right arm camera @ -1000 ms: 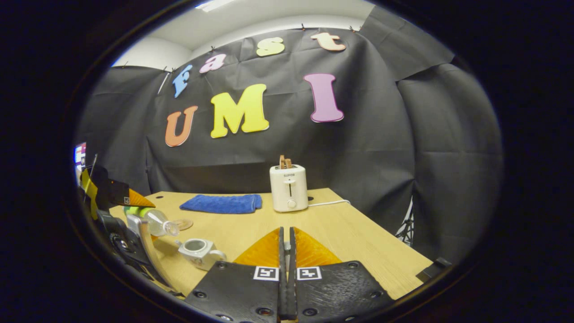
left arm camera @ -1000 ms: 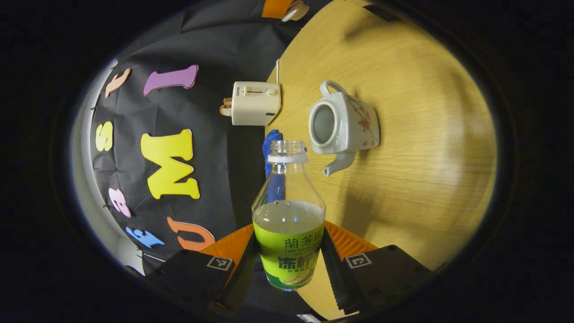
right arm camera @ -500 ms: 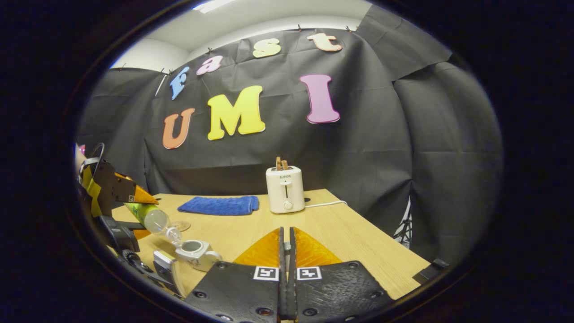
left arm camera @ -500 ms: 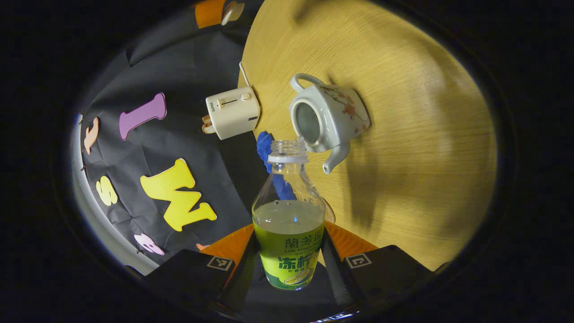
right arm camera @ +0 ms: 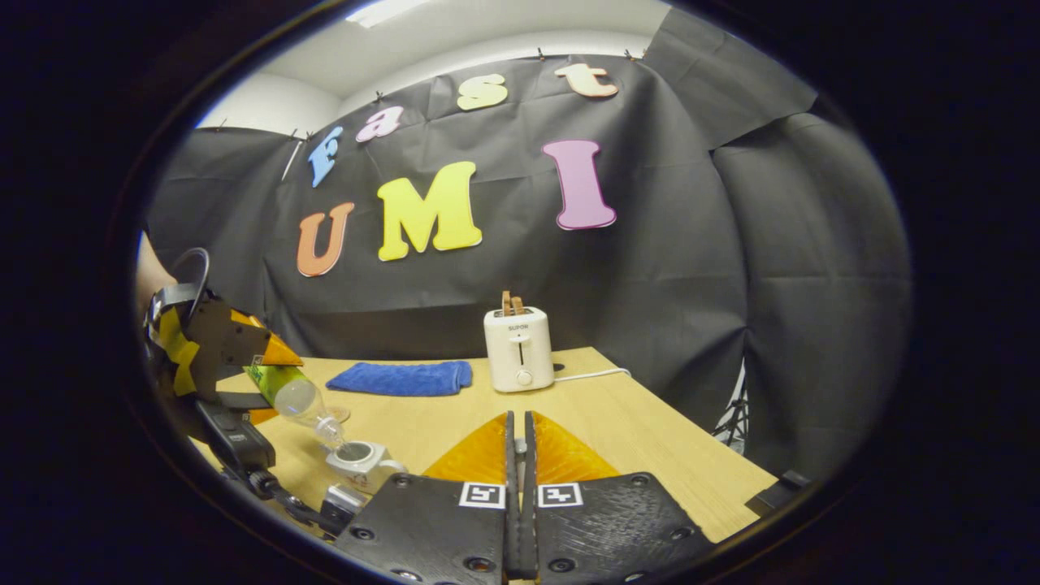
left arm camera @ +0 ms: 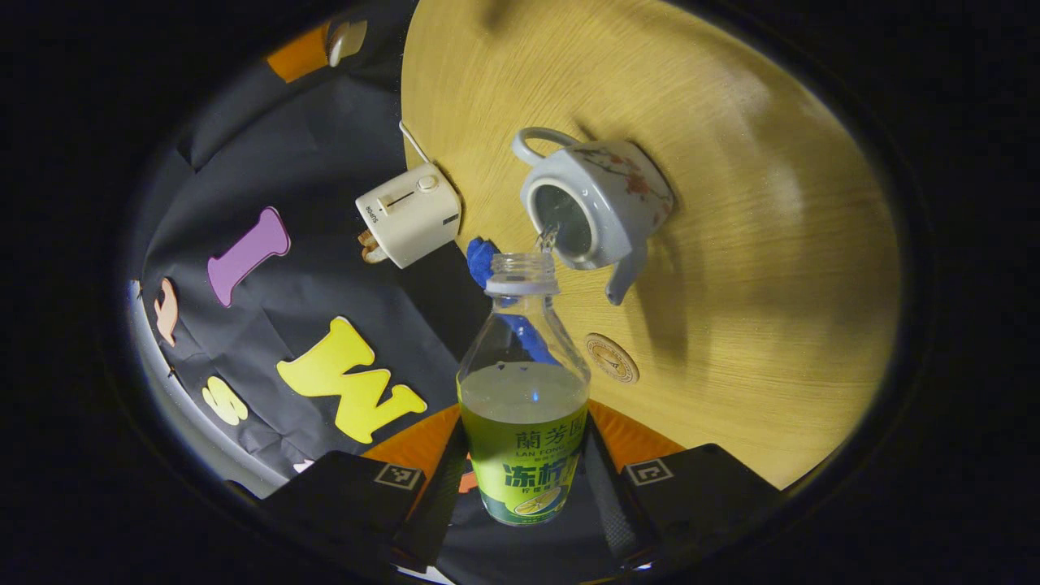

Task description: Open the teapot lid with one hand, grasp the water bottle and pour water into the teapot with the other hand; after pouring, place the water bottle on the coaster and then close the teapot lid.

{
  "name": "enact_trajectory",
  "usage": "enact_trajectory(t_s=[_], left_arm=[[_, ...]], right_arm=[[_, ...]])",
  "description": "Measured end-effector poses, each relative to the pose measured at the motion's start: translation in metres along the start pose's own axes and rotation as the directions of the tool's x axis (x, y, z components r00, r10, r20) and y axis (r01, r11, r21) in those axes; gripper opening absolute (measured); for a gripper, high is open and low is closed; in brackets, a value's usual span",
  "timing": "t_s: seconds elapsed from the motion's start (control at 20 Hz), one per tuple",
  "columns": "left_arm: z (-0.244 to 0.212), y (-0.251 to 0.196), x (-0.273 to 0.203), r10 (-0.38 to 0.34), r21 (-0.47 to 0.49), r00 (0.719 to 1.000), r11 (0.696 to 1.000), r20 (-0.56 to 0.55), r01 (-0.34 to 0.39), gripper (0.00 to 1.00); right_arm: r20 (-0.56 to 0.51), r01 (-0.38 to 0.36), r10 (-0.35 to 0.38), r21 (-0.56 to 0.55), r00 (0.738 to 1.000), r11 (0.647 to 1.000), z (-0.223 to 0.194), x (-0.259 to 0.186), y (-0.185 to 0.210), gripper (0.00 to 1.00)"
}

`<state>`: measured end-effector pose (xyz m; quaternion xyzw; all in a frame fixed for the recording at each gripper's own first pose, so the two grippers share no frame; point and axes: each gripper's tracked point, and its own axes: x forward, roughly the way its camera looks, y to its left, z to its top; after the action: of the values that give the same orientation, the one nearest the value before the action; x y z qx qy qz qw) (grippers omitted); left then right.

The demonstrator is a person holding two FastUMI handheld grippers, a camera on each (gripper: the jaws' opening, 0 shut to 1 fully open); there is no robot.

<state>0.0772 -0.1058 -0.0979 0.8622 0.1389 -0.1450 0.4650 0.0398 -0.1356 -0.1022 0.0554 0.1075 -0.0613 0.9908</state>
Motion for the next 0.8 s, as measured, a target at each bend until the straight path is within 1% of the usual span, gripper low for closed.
enact_trajectory(t_s=[0.2,0.35,0.8], left_arm=[[-0.003,0.002,-0.002,-0.003,0.065,1.0,0.998,-0.01,0.004,0.76],[-0.001,0.004,-0.005,-0.005,0.091,1.0,0.996,-0.016,0.006,0.76],[-0.003,0.012,-0.003,0.002,0.11,0.999,0.994,-0.038,0.002,0.76]], right_arm=[[0.002,0.004,-0.004,0.006,1.0,1.0,0.002,0.0,-0.002,0.0],[-0.003,-0.007,0.007,0.009,1.0,1.0,0.0,0.0,0.002,0.0],[-0.012,-0.001,0.002,0.022,1.0,1.0,-0.002,0.001,-0.001,0.0]])
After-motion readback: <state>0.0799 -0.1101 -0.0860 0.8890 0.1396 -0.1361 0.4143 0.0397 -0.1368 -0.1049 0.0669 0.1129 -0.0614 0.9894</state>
